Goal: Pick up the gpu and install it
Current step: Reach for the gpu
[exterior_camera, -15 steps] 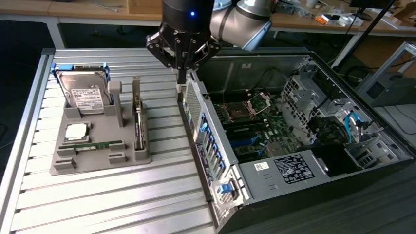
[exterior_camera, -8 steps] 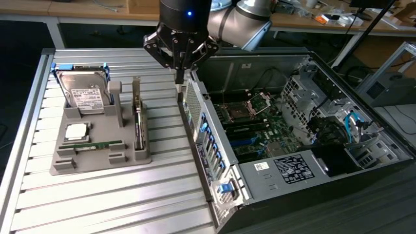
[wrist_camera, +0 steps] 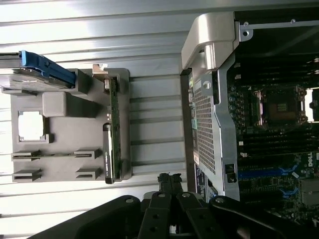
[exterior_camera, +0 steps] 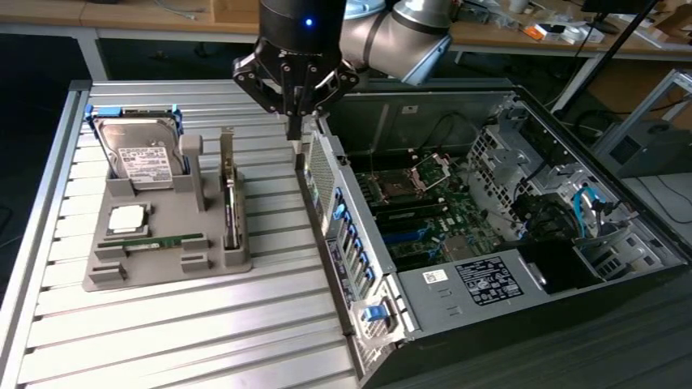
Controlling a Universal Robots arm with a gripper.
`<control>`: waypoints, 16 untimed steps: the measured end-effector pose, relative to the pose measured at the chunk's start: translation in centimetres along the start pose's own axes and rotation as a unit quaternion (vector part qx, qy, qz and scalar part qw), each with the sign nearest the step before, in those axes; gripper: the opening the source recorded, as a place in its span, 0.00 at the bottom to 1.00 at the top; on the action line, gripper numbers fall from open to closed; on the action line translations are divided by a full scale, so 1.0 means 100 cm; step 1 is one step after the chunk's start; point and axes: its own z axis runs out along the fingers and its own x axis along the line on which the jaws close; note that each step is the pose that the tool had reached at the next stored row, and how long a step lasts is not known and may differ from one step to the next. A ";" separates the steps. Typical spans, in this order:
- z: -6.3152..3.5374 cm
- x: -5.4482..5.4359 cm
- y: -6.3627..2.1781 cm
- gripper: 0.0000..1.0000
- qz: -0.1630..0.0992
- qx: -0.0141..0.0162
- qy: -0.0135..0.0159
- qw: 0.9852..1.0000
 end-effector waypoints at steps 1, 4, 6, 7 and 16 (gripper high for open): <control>0.0000 0.001 -0.0001 0.11 0.000 0.000 0.000 1.000; -0.0001 0.004 -0.0003 0.11 0.000 0.000 0.000 1.000; -0.0002 0.005 -0.0004 0.11 0.000 0.000 0.000 1.000; -0.0001 0.006 -0.0005 0.11 0.000 0.000 0.000 1.000; -0.0003 0.012 -0.0009 0.11 0.000 0.000 0.000 1.000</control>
